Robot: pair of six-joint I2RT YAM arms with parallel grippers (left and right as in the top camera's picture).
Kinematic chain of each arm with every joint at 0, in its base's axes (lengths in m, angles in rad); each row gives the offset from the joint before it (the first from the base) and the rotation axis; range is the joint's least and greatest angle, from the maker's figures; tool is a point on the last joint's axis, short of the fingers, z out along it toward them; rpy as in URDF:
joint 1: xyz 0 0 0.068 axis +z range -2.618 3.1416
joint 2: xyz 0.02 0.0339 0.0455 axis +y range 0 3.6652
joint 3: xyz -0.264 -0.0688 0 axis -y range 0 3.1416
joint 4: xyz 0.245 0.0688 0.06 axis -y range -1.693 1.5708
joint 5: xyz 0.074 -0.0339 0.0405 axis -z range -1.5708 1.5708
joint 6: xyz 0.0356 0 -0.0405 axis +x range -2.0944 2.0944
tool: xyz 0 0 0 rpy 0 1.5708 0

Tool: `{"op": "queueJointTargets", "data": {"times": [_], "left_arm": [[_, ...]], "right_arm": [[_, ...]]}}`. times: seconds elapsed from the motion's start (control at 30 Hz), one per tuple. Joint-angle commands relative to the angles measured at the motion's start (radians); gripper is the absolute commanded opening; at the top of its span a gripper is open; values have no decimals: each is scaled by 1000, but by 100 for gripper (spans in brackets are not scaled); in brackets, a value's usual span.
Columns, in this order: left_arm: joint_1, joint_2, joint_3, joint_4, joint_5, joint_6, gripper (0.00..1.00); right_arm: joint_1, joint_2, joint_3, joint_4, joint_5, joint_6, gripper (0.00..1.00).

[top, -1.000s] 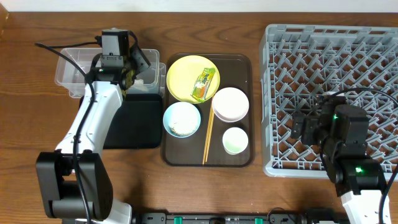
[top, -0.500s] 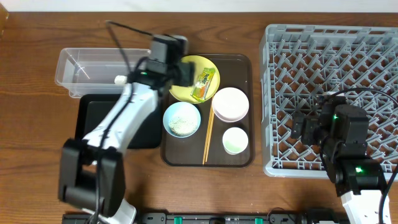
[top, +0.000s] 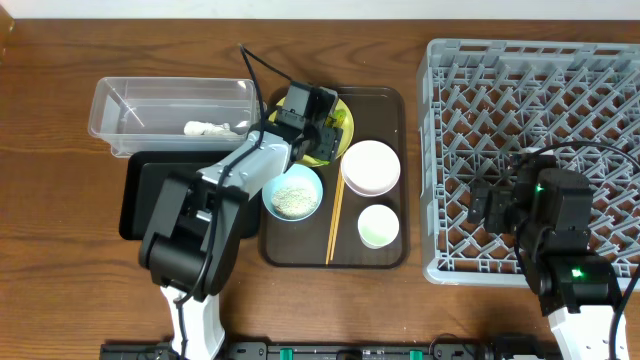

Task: Sort waste into correct bins and load items into the dishwasher rack
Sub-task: 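Carry the wrappers left and drop them into the clear bin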

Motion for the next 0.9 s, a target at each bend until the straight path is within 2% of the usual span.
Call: {"op": "queueJointTargets", "data": {"times": [0.0, 0.07, 0.13, 0.17, 0.27, 0.37, 0.6, 0.77, 0.87], "left_arm": [[-2, 32, 14, 1, 6, 14, 73], [-3, 42, 14, 0, 6, 14, 72], [-5, 42, 14, -2, 6, 14, 65], [-5, 41, 14, -2, 6, 14, 59], [-3, 34, 14, -3, 5, 14, 27], [1, 13, 14, -11, 5, 14, 6], [32, -135, 14, -46, -11, 6, 6], [103, -288, 14, -89, -122, -131, 6], [171, -356, 14, -90, -130, -227, 6]], "right_arm": [[7, 1, 21, -3, -7, 16, 99], [7, 1, 21, -3, -7, 16, 99], [7, 1, 21, -3, -7, 16, 99], [7, 1, 21, -3, -7, 16, 99], [7, 1, 21, -3, -7, 16, 99], [7, 0, 21, -3, -7, 16, 99], [7, 1, 21, -3, -7, 16, 99], [7, 0, 21, -3, -6, 16, 99], [7, 0, 21, -3, -7, 16, 99]]}}
